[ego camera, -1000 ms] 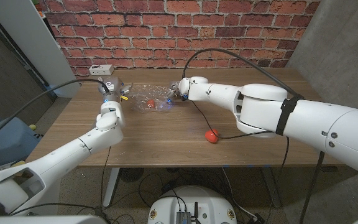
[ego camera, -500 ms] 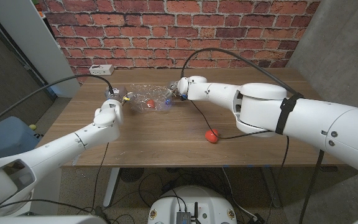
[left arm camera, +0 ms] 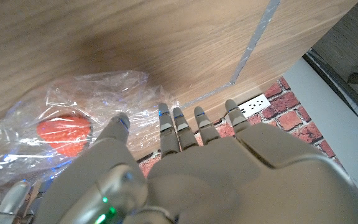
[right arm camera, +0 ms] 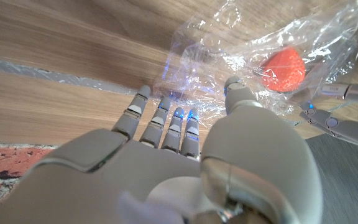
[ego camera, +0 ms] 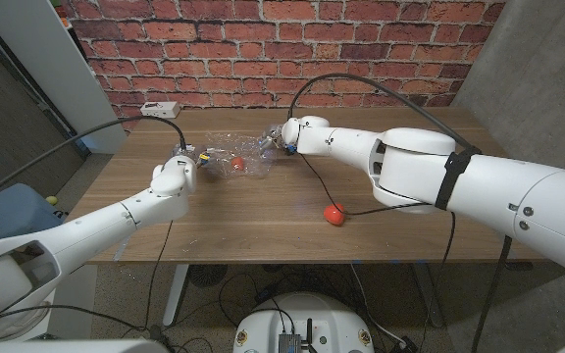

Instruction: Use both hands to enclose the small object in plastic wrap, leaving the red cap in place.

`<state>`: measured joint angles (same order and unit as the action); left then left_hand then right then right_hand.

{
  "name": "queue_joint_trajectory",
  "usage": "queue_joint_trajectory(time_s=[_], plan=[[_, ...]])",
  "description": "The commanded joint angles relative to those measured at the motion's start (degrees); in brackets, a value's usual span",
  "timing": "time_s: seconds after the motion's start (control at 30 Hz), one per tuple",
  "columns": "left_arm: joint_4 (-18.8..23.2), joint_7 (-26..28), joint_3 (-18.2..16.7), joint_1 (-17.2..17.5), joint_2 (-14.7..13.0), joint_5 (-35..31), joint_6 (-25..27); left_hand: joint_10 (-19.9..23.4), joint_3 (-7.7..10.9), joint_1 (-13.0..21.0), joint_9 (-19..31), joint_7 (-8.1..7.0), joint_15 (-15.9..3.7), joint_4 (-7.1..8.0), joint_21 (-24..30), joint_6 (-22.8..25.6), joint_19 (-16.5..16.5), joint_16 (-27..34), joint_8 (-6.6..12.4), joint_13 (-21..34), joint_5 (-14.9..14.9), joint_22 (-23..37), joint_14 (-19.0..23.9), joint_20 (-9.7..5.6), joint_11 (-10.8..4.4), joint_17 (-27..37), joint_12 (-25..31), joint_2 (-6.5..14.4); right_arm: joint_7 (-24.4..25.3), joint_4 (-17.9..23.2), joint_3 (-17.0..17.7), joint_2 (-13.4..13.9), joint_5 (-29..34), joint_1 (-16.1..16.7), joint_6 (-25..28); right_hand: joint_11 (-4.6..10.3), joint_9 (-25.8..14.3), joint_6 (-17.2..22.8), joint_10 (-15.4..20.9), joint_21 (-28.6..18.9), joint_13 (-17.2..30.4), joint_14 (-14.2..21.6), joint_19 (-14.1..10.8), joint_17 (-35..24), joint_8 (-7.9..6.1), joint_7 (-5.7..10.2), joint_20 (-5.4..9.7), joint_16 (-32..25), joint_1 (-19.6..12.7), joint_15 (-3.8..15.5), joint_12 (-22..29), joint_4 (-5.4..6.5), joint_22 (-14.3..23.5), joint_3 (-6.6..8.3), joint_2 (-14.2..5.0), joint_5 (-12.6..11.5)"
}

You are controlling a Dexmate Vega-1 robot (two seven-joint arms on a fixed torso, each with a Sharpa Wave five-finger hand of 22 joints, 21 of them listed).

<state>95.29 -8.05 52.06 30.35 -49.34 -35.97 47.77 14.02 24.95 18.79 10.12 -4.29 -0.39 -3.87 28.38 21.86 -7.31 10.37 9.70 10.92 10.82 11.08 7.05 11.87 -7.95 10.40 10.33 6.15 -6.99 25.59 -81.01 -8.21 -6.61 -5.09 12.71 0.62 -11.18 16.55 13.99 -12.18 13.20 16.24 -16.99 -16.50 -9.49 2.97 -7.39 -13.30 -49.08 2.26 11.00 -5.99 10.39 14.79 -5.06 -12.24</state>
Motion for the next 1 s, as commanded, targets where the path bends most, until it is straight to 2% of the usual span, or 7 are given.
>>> queue_joint_trajectory(time_s=[0.03, 0.23, 0.43, 0.53, 0.67, 0.8, 1.0], plan=[[-1.78, -3.0, 1.33, -1.62, 0.89, -2.89, -1.34, -0.72, 0.48, -0.08, 0.15, -0.1, -0.01, -0.15, -0.16, -0.79, -0.14, 0.1, -0.12, 0.04, 0.13, 0.18, -0.31, 0.21, 0.57, 0.14, -0.17, 0.26, 10.13, 0.01, 13.69, 0.07, 2.09, 1.4, -0.12, -0.37, -0.01, 2.67, 1.33, -0.51, 0.08, 0.43, -1.84, -0.4, -1.72, -0.41, 0.66, -0.39, -0.34, 0.68, 1.17, -0.59, 0.14, 0.48, -1.2, -0.51], [-2.11, -3.94, 1.89, -2.07, 0.97, -5.11, -2.17, -1.85, -0.21, -0.12, 0.16, -0.56, 0.0, -1.61, -0.42, -2.68, 0.14, 0.22, 0.05, 0.05, -0.09, 0.1, -0.6, 0.33, 0.31, 0.07, 0.15, -2.33, 17.86, 0.01, 12.22, 0.83, 1.22, 2.49, -4.15, 0.2, -0.12, 10.59, 7.6, -2.15, 0.09, 2.51, -7.0, -0.49, -3.9, -0.06, 2.53, -0.77, -0.68, 1.55, 4.13, -1.4, 0.18, 1.18, -1.86, -0.59], [-1.96, -5.03, 1.78, -2.11, 0.63, -6.54, -3.95, -4.12, -0.98, -0.08, 0.19, -0.61, 0.46, -3.22, -1.0, -7.28, 0.15, 0.17, -0.06, 0.13, 0.19, 0.08, -1.91, 0.36, 0.49, 0.08, 0.33, -4.97, 36.29, 0.01, 10.7, 2.06, 6.49, 6.51, -14.33, 1.02, -0.17, 14.92, 10.14, -2.39, 0.18, 3.64, -8.18, -0.54, -4.99, 0.34, 2.97, -0.83, 0.06, 1.87, 5.26, -1.42, 0.23, 1.16, -1.4, -0.38], [-1.3, -4.56, 1.09, -1.42, 0.27, -6.87, -4.82, -5.17, -1.39, 0.0, 0.22, -0.83, 0.79, -3.81, -1.3, -8.68, 0.1, 0.16, 0.14, 0.19, 0.49, 0.06, -2.54, 0.37, 1.58, 0.1, 0.37, -6.14, 37.87, -4.44, 10.66, 0.89, 8.24, 6.8, -20.15, 0.98, -0.15, 18.1, 11.91, -2.68, 0.17, 4.72, -9.27, -0.72, -5.71, 0.1, 2.85, -1.12, 1.08, 2.09, 5.92, -0.96, 0.28, 1.23, -1.76, -0.06], [0.12, -2.9, -0.49, 0.27, -0.36, -6.94, -5.45, -5.33, -1.59, 0.4, 0.25, -1.81, 1.34, -4.33, -1.48, -8.95, 0.21, 0.27, 0.44, 0.23, 0.77, 0.03, -2.62, 0.32, 2.45, 0.09, 0.6, -6.93, 40.08, -2.98, 10.39, 4.15, 12.09, 8.42, -28.65, 0.28, -0.1, 19.5, 12.92, -2.8, 0.17, 5.67, -9.79, -0.83, -5.82, -0.18, 2.86, -1.39, 1.8, 2.44, 6.25, -0.62, 0.33, 1.46, -2.28, 0.25], [1.53, -1.72, -1.94, 1.78, -0.81, -7.37, -4.9, -5.2, -1.63, 1.25, 0.29, -2.5, 1.68, -4.95, -1.48, -8.6, 0.87, 0.49, 0.89, 0.28, 1.18, 0.01, -2.32, 0.27, 3.19, 0.07, 0.93, -7.62, 37.78, 8.75, 12.06, 11.74, 15.38, 11.4, -30.25, -0.02, -0.09, 19.87, 12.78, -2.76, 0.16, 5.81, -9.74, -0.9, -5.78, -0.7, 2.83, -1.41, 2.28, 2.27, 6.15, -0.39, 0.36, 1.47, -2.43, 0.43], [2.89, -3.13, -3.38, 2.72, -1.06, -7.16, -3.32, -8.03, -2.28, 0.94, 0.41, -2.76, 3.51, -4.32, -2.42, -12.5, 0.26, 0.18, 0.23, 0.41, 1.65, 0.12, -4.25, 0.44, 5.99, 0.24, 0.69, -8.33, 23.95, 27.03, 16.76, 22.19, 16.19, 15.42, -27.48, -0.71, 0.0, 23.04, 14.73, -2.49, 0.14, 7.09, -9.24, -0.89, -6.27, -1.02, 2.35, -1.63, 3.38, 2.06, 6.72, -0.28, 0.47, 1.76, -2.48, 0.88]])
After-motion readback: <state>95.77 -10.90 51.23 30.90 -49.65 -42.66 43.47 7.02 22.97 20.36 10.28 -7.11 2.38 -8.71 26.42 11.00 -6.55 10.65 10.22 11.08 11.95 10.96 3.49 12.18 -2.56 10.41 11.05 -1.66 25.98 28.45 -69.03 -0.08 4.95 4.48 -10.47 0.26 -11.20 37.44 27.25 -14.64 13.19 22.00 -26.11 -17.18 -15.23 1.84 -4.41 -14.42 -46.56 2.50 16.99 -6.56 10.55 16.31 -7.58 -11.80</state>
